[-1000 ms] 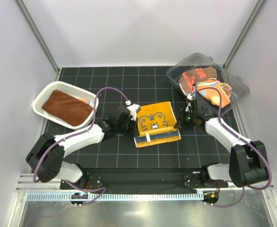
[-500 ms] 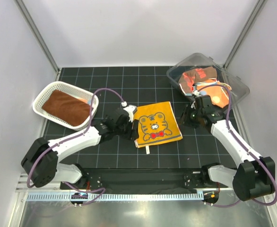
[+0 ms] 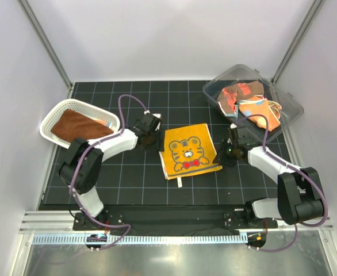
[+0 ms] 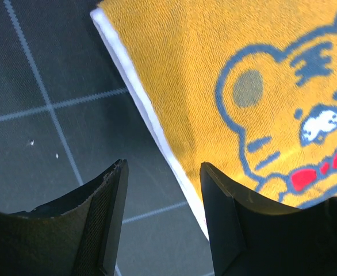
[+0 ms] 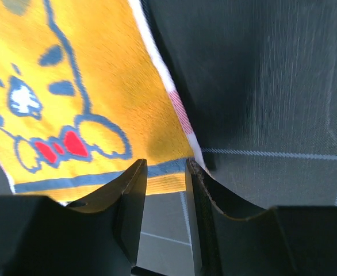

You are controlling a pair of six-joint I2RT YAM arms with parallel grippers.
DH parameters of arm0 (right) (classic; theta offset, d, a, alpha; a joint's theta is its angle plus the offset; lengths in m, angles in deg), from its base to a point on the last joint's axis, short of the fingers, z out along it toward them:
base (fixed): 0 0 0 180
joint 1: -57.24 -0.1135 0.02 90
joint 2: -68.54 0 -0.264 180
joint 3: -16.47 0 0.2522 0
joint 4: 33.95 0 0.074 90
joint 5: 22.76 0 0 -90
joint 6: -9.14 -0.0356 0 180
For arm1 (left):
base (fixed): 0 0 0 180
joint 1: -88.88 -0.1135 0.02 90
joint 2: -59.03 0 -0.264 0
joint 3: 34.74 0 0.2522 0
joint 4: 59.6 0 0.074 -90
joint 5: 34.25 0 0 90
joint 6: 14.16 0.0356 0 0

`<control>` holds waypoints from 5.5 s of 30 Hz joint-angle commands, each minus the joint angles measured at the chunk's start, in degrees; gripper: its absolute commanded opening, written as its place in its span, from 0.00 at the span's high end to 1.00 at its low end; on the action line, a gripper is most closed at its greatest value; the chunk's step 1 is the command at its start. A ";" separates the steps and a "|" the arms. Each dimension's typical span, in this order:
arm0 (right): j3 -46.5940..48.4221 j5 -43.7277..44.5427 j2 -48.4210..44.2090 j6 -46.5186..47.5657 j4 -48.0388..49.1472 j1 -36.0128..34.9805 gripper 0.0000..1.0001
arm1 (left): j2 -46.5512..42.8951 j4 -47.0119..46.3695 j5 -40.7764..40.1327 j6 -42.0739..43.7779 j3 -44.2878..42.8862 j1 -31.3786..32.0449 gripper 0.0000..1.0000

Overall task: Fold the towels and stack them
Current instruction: Fold the towel

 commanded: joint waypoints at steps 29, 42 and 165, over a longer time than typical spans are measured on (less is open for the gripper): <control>13.32 11.62 7.69 1.59 14.84 -9.13 0.63 | 16.89 -2.48 20.34 5.85 -23.96 -10.72 0.70; 19.48 5.12 26.51 8.10 21.36 -5.06 0.65 | 24.72 0.07 15.32 8.31 -27.50 -13.01 0.67; 30.82 -10.35 -15.14 23.92 -9.23 -8.58 0.99 | -26.95 21.34 33.26 26.16 -17.21 -11.26 1.00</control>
